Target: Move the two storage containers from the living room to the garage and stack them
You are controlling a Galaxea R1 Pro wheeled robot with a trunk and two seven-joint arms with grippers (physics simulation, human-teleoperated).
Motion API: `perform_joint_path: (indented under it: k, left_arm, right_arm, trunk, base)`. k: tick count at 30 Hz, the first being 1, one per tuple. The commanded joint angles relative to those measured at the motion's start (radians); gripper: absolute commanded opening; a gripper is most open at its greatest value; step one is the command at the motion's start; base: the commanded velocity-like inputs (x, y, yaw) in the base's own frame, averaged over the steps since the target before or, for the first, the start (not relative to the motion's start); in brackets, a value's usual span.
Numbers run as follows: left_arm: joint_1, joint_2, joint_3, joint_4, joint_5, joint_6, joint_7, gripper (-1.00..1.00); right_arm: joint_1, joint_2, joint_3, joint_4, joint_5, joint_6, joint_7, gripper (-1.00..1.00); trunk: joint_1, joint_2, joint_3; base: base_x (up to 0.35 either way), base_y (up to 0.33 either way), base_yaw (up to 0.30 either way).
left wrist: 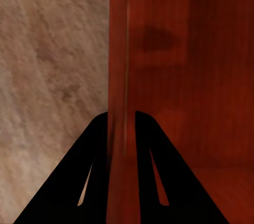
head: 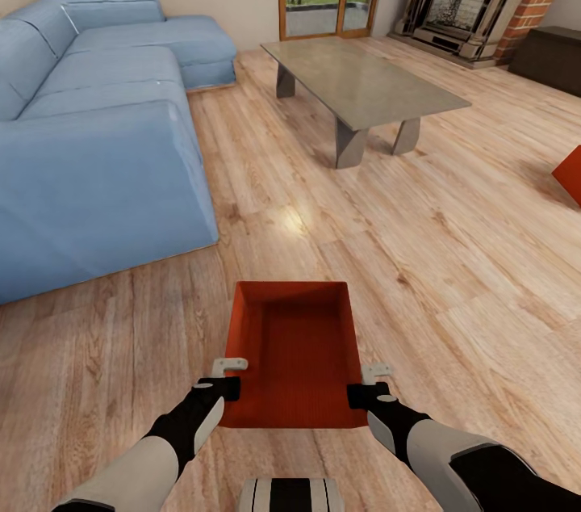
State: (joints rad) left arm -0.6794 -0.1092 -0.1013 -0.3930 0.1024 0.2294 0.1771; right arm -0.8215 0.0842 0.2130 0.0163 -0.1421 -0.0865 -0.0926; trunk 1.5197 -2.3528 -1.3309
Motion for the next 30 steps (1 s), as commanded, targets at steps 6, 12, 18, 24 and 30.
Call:
perform_joint_path:
  k: [6, 12, 18, 24, 30]
  left_arm:
    - [0.000, 0.002, -0.003, -0.004, -0.016, 0.008, 0.013, -1.00]
    - [0.000, 0.003, -0.003, -0.006, -0.016, 0.008, 0.013, -1.00]
    - [0.000, 0.003, -0.003, -0.008, -0.016, 0.008, 0.013, -1.00]
    - [0.000, 0.003, -0.002, -0.009, -0.016, 0.008, 0.013, -1.00]
    - [0.000, 0.005, -0.002, -0.010, -0.016, 0.008, 0.013, -1.00]
  right_arm:
    - [-0.001, 0.000, 0.011, 0.003, -0.019, -0.006, -0.007, -1.00]
    - [-0.001, -0.001, 0.009, 0.003, -0.019, -0.005, -0.007, -1.00]
    - [-0.001, -0.001, 0.009, 0.003, -0.019, -0.005, -0.007, -1.00]
    - [-0.001, -0.001, 0.010, 0.003, -0.019, -0.005, -0.007, -1.00]
    - [-0.001, -0.001, 0.010, 0.003, -0.019, -0.004, -0.007, -1.00]
  trunk:
    - [-0.015, 0.028, 0.012]
    - [-0.038, 0.070, 0.031]
    - [-0.061, 0.112, 0.050]
    - [-0.084, 0.154, 0.068]
    - [-0.107, 0.196, 0.087]
  base:
    - [0.000, 0.000, 0.000]
    - [0.000, 0.000, 0.000]
    - [0.000, 0.000, 0.000]
    - [0.000, 0.000, 0.000]
    - [0.000, 0.000, 0.000]
